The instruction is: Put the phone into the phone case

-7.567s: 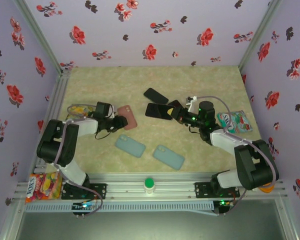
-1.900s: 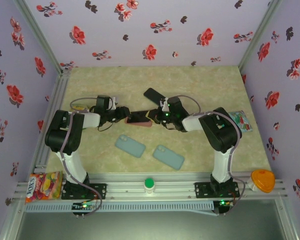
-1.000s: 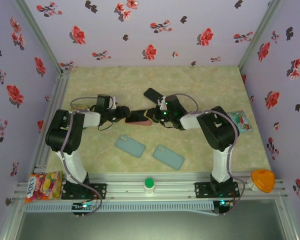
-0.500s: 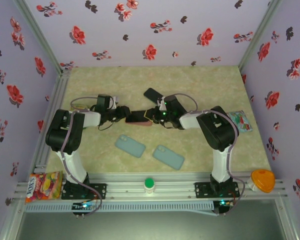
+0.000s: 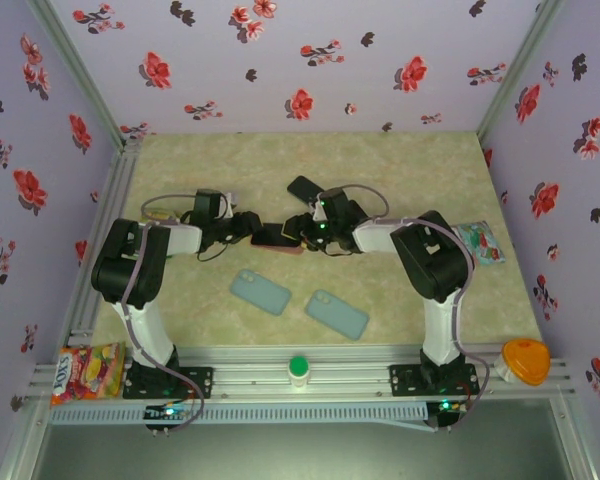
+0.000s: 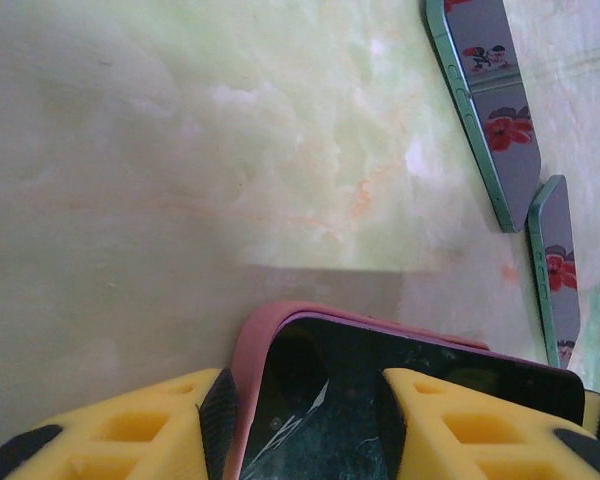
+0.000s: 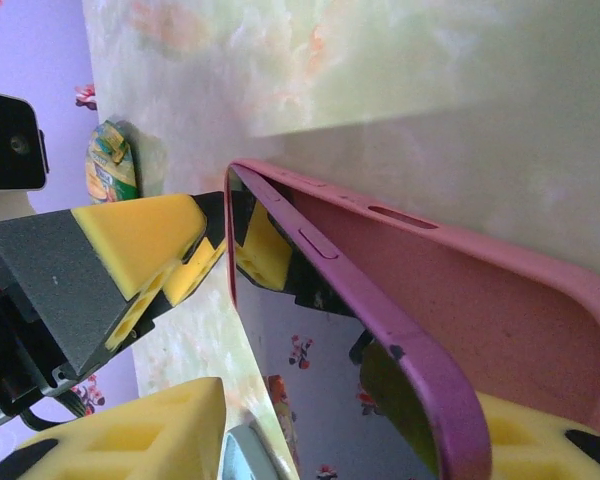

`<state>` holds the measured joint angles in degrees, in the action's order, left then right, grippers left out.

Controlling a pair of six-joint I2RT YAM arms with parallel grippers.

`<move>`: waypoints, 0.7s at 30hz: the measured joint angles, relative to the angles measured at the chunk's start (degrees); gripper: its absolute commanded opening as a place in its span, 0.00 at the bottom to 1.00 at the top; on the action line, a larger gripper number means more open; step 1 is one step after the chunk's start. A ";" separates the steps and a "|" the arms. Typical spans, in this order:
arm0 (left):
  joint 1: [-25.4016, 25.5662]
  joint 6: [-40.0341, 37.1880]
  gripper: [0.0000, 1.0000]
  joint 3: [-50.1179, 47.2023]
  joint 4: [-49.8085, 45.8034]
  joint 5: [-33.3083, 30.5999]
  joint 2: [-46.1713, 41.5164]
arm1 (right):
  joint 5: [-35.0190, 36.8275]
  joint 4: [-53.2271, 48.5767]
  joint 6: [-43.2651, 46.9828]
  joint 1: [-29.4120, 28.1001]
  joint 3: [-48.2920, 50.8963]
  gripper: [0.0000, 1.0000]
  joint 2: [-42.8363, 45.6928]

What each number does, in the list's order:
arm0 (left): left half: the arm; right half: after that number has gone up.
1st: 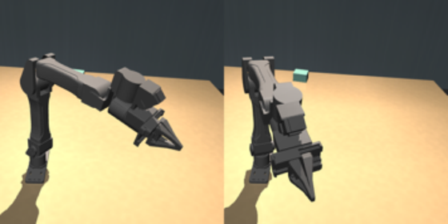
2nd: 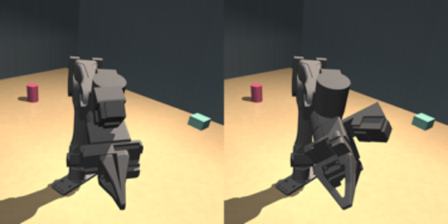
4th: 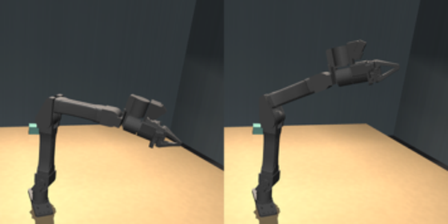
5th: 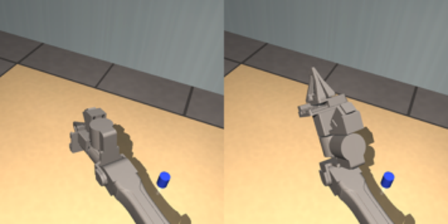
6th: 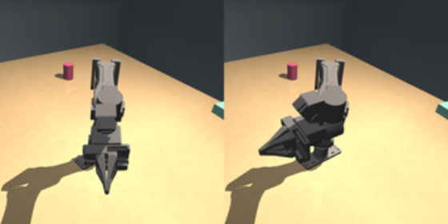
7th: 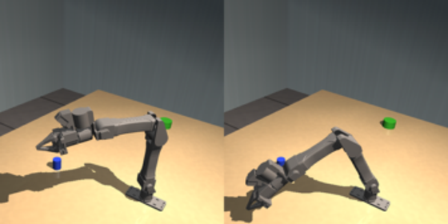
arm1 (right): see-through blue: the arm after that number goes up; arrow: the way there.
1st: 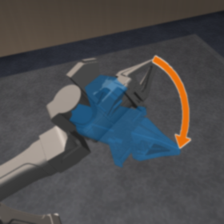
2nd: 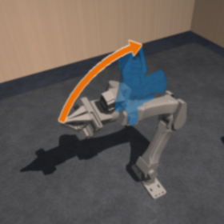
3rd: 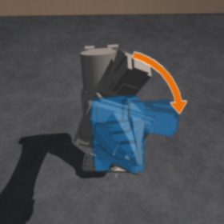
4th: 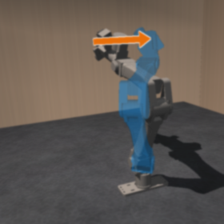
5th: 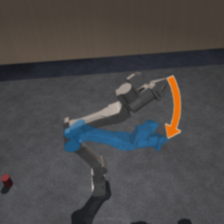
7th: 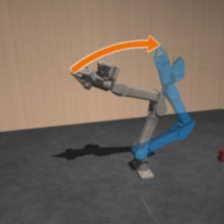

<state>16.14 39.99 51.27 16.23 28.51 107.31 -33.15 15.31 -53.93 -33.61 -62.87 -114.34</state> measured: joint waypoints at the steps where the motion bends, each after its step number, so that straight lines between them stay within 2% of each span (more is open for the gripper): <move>1: 0.00 0.11 0.46 -0.09 0.17 0.00 0.00 | 0.07 -1.18 0.39 0.00 -0.63 0.51 0.00; 15: 0.63 0.09 0.46 -0.98 3.26 -0.37 0.11 | 5.16 -22.47 6.64 -1.44 -12.09 0.57 -0.11; 21: 1.25 -0.02 0.46 -1.53 4.76 -0.70 0.11 | 6.91 -28.48 8.09 -1.66 -14.71 0.58 -0.76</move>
<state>17.39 39.97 49.74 20.99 27.81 107.42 -26.24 -13.17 -45.84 -35.27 -77.58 -115.11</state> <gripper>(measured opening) 0.460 0.575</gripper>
